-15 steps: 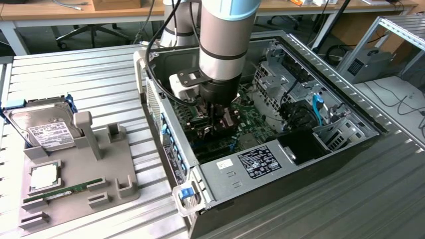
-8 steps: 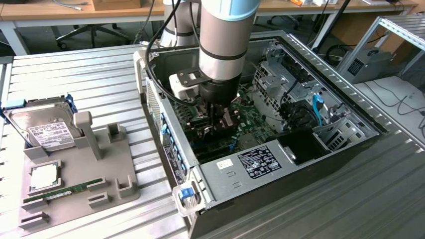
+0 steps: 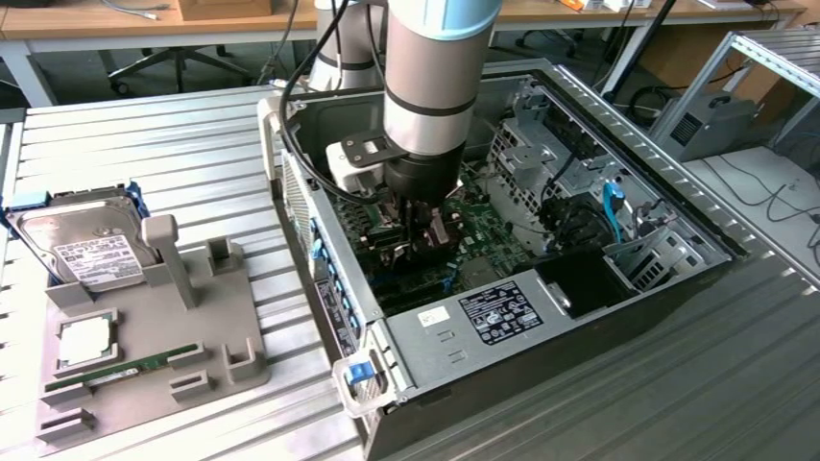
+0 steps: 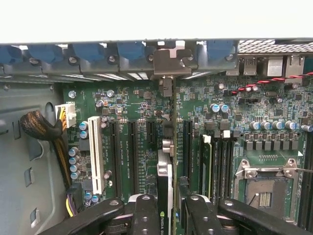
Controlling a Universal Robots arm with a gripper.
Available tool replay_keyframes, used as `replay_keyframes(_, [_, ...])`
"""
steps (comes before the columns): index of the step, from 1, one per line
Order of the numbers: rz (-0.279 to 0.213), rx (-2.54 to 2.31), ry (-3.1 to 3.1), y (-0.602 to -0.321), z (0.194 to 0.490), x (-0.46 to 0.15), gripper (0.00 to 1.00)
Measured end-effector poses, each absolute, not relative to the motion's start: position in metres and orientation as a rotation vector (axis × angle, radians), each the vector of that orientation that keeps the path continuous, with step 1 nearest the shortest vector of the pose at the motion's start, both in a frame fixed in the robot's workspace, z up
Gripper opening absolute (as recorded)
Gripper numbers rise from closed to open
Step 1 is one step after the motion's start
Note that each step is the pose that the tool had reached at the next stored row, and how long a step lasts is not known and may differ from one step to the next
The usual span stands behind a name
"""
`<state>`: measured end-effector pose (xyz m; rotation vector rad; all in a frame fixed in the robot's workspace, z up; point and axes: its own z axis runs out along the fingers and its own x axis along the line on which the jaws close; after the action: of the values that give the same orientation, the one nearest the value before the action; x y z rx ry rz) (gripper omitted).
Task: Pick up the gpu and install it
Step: 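Insert the gpu into the slot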
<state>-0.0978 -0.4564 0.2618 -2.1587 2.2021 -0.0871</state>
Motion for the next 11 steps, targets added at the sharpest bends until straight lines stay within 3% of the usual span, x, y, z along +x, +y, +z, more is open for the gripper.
replay_keyframes(11, [-0.088, -2.158, 2.202, -0.4564, 0.2600, -0.0999, 0.26])
